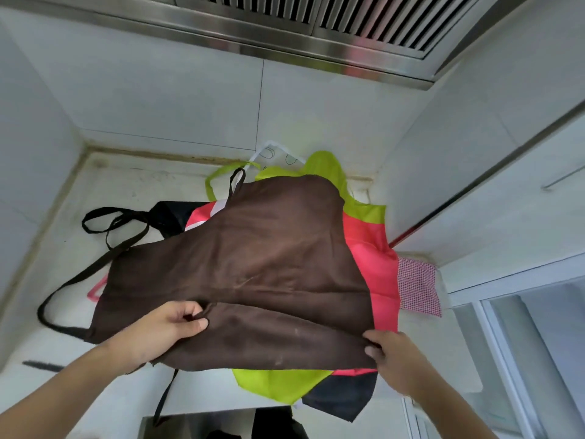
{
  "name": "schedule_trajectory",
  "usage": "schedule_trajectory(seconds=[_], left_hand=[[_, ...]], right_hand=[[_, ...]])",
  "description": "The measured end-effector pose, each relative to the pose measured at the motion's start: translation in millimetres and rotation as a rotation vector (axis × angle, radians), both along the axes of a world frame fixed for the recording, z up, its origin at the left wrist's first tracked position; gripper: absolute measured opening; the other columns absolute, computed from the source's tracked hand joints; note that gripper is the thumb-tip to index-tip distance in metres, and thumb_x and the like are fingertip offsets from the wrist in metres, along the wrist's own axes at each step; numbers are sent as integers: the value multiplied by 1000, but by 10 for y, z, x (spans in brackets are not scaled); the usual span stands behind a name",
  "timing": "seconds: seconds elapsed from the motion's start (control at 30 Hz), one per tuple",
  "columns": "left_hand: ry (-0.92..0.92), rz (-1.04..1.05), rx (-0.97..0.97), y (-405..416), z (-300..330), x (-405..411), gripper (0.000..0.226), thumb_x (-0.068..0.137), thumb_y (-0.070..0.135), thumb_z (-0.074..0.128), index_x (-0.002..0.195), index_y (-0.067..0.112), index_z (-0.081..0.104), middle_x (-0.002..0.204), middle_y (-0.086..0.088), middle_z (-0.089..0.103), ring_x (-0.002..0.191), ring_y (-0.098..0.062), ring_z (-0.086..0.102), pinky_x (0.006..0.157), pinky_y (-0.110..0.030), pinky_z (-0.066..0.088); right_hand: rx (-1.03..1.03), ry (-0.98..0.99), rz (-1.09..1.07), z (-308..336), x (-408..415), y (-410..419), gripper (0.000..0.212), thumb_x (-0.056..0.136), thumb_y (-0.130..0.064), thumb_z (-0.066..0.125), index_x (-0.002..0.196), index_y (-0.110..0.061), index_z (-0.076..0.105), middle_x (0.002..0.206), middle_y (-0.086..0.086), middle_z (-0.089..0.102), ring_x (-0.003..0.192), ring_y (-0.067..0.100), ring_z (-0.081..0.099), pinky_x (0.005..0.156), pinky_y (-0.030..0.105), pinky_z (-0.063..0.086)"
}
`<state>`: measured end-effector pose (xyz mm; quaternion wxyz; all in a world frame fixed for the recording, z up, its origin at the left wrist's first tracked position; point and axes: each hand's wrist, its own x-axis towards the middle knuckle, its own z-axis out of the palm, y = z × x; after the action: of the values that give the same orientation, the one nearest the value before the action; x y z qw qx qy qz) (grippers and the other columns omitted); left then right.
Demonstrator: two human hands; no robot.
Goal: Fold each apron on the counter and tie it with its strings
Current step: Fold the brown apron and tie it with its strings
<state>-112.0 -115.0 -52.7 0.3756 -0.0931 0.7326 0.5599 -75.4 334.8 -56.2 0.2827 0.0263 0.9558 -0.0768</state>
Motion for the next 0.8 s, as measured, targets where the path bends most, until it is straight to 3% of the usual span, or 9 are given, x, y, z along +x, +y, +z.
schedule_trajectory(seconds=[0.1, 0.23, 0.3, 0.4, 0.43, 0.47, 0.57, 0.67, 0.8], left_hand=[[92, -163, -124, 19, 396, -222, 26, 100, 22, 67, 75, 18, 64, 71, -2, 66, 70, -15, 60, 67, -27, 43], [767, 468, -40, 246, 1047, -508, 17, 102, 10, 63, 90, 23, 64, 79, 4, 68, 78, -6, 62, 75, -22, 48], [996, 417, -69, 297, 1259, -615, 12, 101, 13, 65, 96, 23, 61, 83, 5, 67, 78, -5, 62, 76, -25, 50], [612, -432, -430, 277, 1208, -641, 26, 92, 17, 74, 86, 39, 61, 73, 11, 65, 69, -1, 59, 71, -28, 46], [584, -496, -538, 237, 1191, -655, 31, 91, 16, 74, 82, 44, 62, 72, 13, 66, 71, 1, 60, 71, -23, 45], [619, -343, -509, 218, 1240, -656, 31, 92, 15, 73, 81, 42, 64, 72, 13, 68, 73, 0, 62, 71, -22, 44], [786, 186, -358, 116, 1396, -704, 16, 101, 16, 63, 85, 21, 63, 74, 2, 69, 75, -17, 62, 69, -24, 42], [533, -214, -324, 6, 1473, -686, 17, 99, 23, 67, 84, 18, 62, 74, -11, 64, 73, -28, 59, 65, -32, 48], [139, -388, 2, -265, 1663, -587, 14, 86, 24, 74, 90, 10, 72, 86, -20, 70, 79, -26, 66, 74, -37, 49]], right_hand=[[36, -21, 50, 397, -193, 147, 22, 97, -36, 60, 116, -28, 70, 113, -2, 72, 111, 27, 66, 85, 34, 47], [-304, 874, -295, 1210, -398, 55, 23, 97, -8, 63, 104, -26, 76, 83, -14, 69, 74, 6, 62, 73, 26, 47], [-223, 1077, -232, 1442, -449, -48, 20, 100, -12, 57, 97, -24, 72, 80, -8, 68, 73, 11, 61, 70, 27, 44], [-19, 210, 85, 1427, -548, -90, 29, 95, -19, 59, 67, -24, 57, 70, -7, 58, 82, 29, 67, 69, 35, 46], [1, 61, 131, 1462, -547, -77, 25, 92, -16, 60, 69, -25, 64, 75, -10, 62, 87, 25, 67, 75, 32, 48], [-20, 124, 113, 1529, -577, -74, 23, 89, -16, 57, 79, -28, 74, 82, -12, 69, 91, 22, 69, 81, 30, 51], [-214, 879, -171, 1647, -650, 6, 21, 96, -17, 59, 100, -21, 79, 86, 0, 77, 80, 27, 70, 76, 33, 54], [-280, 470, -22, 1677, -691, 15, 19, 97, -17, 68, 79, -15, 70, 70, -1, 64, 71, 20, 61, 66, 27, 42], [-475, -162, 83, 1976, -617, 93, 36, 93, -5, 71, 66, -29, 71, 69, -12, 64, 67, 2, 59, 65, 22, 42]])
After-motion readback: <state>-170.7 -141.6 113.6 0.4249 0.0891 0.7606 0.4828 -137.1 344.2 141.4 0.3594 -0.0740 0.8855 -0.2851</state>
